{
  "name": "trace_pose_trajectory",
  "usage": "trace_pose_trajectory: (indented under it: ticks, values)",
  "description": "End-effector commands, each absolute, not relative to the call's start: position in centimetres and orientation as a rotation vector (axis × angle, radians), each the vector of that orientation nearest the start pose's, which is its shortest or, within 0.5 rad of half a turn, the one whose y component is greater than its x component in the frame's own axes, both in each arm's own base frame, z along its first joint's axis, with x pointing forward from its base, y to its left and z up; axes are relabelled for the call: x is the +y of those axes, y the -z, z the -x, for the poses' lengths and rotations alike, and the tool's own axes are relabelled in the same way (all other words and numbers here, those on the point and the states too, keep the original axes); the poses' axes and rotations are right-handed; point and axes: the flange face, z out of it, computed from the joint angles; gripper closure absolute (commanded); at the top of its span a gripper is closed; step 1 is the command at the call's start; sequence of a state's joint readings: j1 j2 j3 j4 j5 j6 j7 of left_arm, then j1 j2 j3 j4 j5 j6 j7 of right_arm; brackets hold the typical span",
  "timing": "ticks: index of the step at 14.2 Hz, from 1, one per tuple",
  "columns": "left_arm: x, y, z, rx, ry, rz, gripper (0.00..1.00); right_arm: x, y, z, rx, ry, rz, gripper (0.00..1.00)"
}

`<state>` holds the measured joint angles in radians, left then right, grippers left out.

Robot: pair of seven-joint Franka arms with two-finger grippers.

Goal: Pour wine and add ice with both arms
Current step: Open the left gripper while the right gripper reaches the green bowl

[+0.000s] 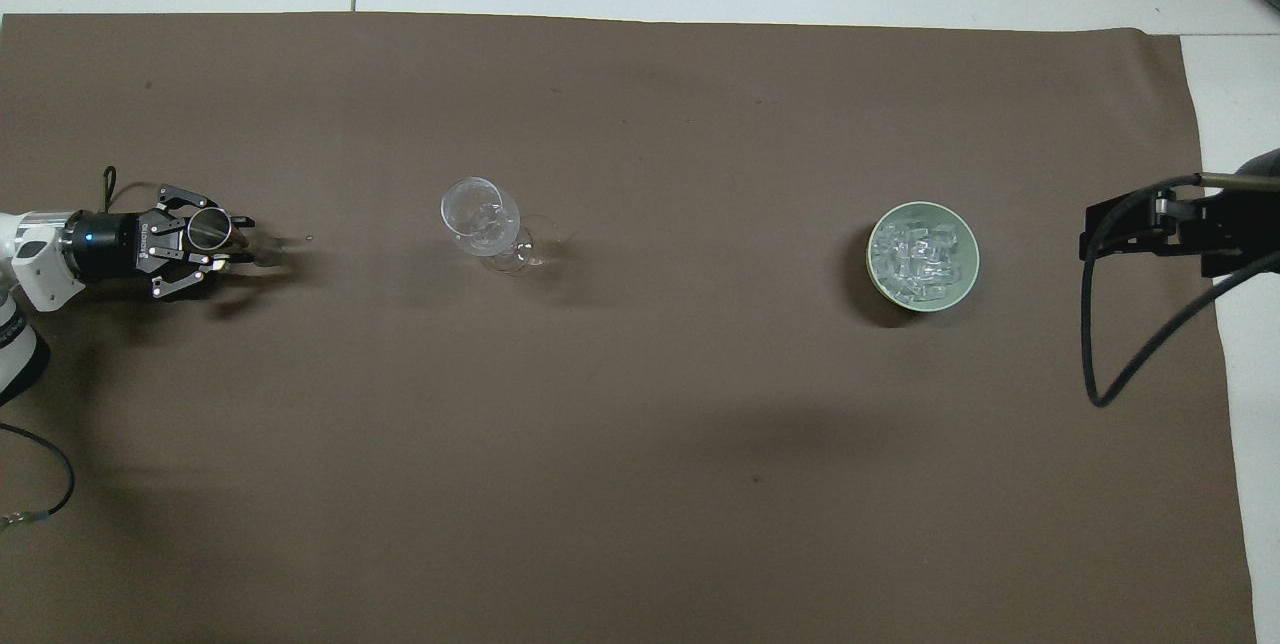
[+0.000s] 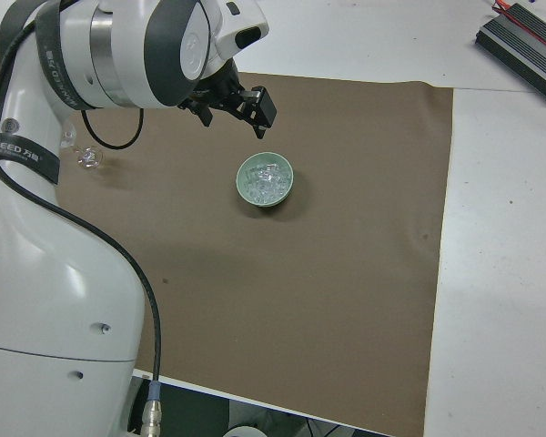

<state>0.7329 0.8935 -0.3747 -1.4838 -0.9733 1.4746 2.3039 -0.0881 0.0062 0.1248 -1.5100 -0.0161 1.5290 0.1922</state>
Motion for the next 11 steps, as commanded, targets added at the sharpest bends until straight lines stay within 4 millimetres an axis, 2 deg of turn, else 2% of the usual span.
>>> trace_pose_trajectory:
  ticks: [1,3,5,7,9,11]
  values:
    - [20.6,-20.8,-61.9,-1.273,-1.139,-1.345,0.32,1.6,-62.6,-56.0,0.207,0.068,3.137,0.00]
    - [22.6,-22.6,-62.2,-1.351,-1.117,-1.385,0.27,2.0,-59.5,-57.1,0.201,0.100,3.134,0.00]
    - [24.1,-26.5,-62.5,-1.455,-1.036,-1.454,0.27,2.1,-55.6,-58.2,0.212,0.078,3.131,0.00]
    - [24.9,-28.3,-62.1,-1.451,-0.939,-1.536,0.27,2.6,-51.6,-58.9,0.190,0.069,3.134,0.00]
    - [24.3,-30.6,-62.3,-1.462,-0.899,-1.565,0.27,2.5,-47.4,-59.5,0.179,0.061,3.142,0.00]
    - [21.8,-34.4,-63.2,-1.436,-0.812,-1.622,0.25,2.5,-44.1,-60.1,0.173,0.062,3.142,0.00]
